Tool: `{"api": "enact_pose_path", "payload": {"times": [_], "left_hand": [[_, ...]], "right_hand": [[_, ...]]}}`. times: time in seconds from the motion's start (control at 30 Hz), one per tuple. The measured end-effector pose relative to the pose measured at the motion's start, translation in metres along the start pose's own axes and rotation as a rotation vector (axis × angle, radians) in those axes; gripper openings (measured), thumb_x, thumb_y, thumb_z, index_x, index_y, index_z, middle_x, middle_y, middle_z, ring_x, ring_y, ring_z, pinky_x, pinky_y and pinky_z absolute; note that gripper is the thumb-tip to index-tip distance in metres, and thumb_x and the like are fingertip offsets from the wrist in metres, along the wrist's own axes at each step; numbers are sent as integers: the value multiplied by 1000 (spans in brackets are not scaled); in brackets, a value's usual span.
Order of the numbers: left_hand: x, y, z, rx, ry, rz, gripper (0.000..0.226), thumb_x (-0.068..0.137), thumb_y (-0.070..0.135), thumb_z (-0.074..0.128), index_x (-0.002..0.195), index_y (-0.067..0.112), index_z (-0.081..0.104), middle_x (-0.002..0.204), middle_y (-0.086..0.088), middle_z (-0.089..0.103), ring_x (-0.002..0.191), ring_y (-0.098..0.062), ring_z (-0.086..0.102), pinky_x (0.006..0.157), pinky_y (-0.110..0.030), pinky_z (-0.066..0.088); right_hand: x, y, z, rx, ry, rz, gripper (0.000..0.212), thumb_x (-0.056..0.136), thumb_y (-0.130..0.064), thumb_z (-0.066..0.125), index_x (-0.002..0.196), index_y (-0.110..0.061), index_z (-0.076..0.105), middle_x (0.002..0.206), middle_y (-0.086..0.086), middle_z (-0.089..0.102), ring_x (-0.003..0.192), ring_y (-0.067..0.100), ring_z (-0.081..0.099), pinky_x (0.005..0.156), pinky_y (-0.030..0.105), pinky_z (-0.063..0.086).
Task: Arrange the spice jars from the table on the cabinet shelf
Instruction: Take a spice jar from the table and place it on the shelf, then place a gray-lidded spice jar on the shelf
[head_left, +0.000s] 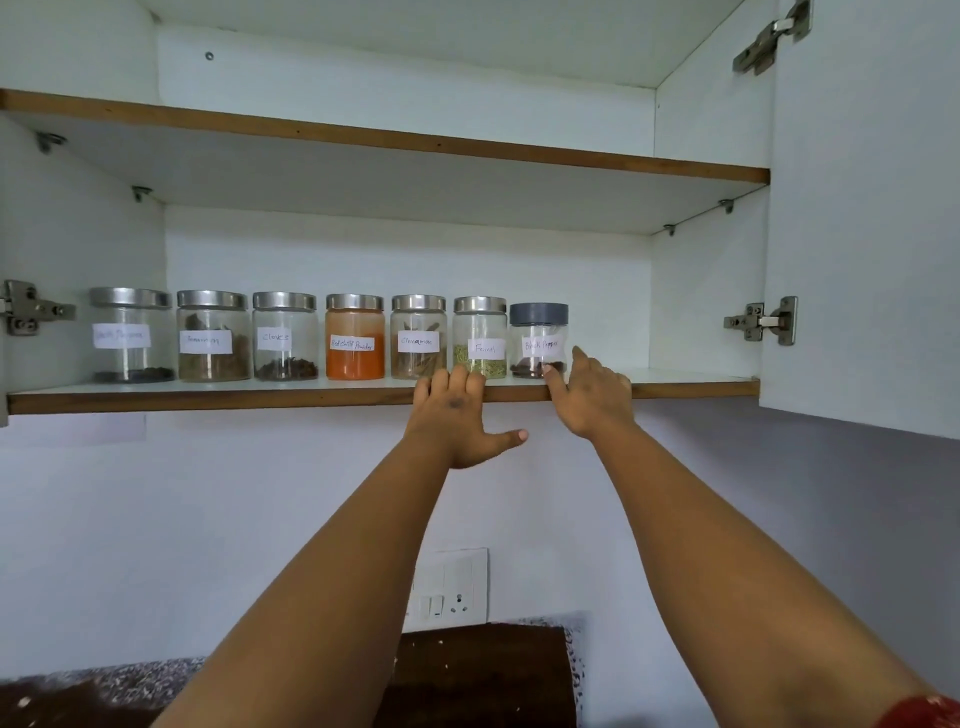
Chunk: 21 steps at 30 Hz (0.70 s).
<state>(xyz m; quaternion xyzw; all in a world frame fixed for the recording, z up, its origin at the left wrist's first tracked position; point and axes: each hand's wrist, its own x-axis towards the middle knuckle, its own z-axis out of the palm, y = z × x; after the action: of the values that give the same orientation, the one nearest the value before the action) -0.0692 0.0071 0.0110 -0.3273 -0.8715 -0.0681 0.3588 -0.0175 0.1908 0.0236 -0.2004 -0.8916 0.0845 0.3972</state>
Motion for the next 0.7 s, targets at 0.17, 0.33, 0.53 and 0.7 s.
{"api": "enact_pose_path", "payload": {"times": [0.17, 0.33, 0.53, 0.7], "left_hand": [[-50, 20, 18, -172, -30, -21, 96, 87, 68, 44, 155, 17, 2, 162, -10, -2, 149, -30, -7, 117, -48, -9], [-180, 58, 84, -515, -68, -129, 69, 93, 43, 43, 153, 17, 20, 159, -6, 22, 148, -25, 12, 121, -45, -1], [-357, 40, 158, -720, -405, -538, 60, 95, 33, 52, 148, 13, 31, 151, -7, 34, 145, -24, 19, 118, -41, 21], [-458, 30, 174, -849, -521, -920, 43, 102, 37, 37, 140, 16, 41, 145, -8, 41, 137, -25, 28, 113, -40, 26]], "right_hand": [[-59, 2, 15, 122, -67, 6, 73, 99, -52, 33, 156, -18, 3, 164, 1, -9, 150, 22, -10, 119, 46, 15], [-198, 1, 89, 425, -354, 350, 81, 97, -52, 42, 156, -14, 3, 164, 5, -3, 151, 22, 5, 120, 40, 14], [-387, 19, 163, 345, -560, 448, 78, 96, -44, 52, 155, -11, 13, 162, 13, 4, 149, 30, 9, 118, 40, 19], [-476, 3, 186, 385, -882, 167, 98, 80, -52, 71, 155, -34, 9, 162, 5, -14, 150, 27, 0, 119, 44, 22]]}}
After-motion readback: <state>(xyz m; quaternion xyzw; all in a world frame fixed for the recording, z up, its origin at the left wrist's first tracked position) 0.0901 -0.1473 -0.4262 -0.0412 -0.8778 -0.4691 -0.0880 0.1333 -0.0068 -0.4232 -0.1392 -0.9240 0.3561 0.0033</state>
